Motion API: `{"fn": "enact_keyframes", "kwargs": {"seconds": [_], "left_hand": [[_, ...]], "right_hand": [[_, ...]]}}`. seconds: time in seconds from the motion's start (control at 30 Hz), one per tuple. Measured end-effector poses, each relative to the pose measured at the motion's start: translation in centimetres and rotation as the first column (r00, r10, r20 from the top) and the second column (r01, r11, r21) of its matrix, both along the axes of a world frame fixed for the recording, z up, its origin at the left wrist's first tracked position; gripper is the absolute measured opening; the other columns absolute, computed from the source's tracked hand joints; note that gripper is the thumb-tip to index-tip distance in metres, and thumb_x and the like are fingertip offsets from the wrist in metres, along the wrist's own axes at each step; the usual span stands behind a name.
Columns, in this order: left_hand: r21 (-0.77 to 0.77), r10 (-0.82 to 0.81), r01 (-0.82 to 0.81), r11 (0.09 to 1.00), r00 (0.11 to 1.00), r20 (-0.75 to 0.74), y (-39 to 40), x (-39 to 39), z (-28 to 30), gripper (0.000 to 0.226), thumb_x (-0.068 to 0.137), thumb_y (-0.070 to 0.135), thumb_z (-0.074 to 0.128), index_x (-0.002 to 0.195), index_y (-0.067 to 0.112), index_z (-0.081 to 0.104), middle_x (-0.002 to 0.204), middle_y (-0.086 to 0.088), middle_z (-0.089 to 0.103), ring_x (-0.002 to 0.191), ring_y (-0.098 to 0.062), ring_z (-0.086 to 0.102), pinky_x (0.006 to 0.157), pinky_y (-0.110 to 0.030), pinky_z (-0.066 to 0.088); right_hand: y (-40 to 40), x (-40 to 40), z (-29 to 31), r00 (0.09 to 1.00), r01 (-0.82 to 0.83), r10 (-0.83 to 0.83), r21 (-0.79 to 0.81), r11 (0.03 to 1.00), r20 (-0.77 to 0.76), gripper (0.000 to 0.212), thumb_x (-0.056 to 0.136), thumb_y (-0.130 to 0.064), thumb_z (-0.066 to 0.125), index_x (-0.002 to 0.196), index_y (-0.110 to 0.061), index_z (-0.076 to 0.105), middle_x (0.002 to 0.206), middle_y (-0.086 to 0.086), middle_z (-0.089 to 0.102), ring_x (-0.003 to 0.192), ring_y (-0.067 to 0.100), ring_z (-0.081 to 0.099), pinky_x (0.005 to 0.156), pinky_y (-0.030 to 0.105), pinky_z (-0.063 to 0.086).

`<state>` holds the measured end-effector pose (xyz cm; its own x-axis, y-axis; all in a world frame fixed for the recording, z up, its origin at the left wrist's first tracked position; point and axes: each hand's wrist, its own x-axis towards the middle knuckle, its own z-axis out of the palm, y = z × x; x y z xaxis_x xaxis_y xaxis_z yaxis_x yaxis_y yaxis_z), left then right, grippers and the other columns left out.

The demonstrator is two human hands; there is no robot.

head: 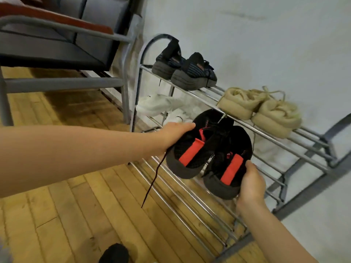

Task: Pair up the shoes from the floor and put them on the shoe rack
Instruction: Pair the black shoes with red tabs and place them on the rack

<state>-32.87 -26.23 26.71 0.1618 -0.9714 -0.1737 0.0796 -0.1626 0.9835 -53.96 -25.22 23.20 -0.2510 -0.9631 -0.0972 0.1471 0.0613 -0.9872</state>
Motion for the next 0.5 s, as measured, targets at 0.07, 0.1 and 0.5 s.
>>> {"fn": "enact_keyframes", "kwargs": {"seconds": [0.07,0.1,0.5], "left_hand": [[0.025,-0.030,0.030,0.999,0.999,-0.036,-1.7,-1.5,0.4,0.044,0.083,0.037,0.068,0.110,0.003,0.064,0.102,-0.016,0.071,0.088,-0.031,0.069,0.080,-0.037,0.057],[0.026,-0.030,0.032,0.999,0.998,-0.046,-2.6,-2.0,0.4,0.045,0.082,0.037,0.069,0.111,0.003,0.064,0.099,-0.015,0.071,0.084,-0.029,0.069,0.076,-0.035,0.057],[-0.054,0.072,-0.065,0.996,0.988,0.135,-9.0,-5.4,-2.8,0.021,0.088,0.012,0.057,0.071,0.020,0.065,0.076,-0.007,0.061,0.069,-0.018,0.057,0.069,-0.028,0.052]], "right_hand": [[-0.8,-1.1,0.8,0.997,0.031,-0.030,0.009,0.999,-0.071,0.027,0.099,-0.025,0.044,0.104,-0.007,0.063,0.094,0.007,0.066,0.088,0.024,0.063,0.077,0.037,0.052],[-1.5,-1.5,0.9,0.994,0.042,-0.039,0.026,0.999,-0.106,0.028,0.099,-0.024,0.043,0.105,-0.005,0.062,0.098,0.010,0.066,0.095,0.028,0.063,0.084,0.042,0.051],[-6.6,-3.0,-0.9,0.932,0.097,-0.088,0.006,0.995,-0.351,0.041,0.099,-0.030,0.036,0.122,-0.004,0.058,0.112,0.016,0.064,0.102,0.035,0.061,0.090,0.046,0.050]]}}
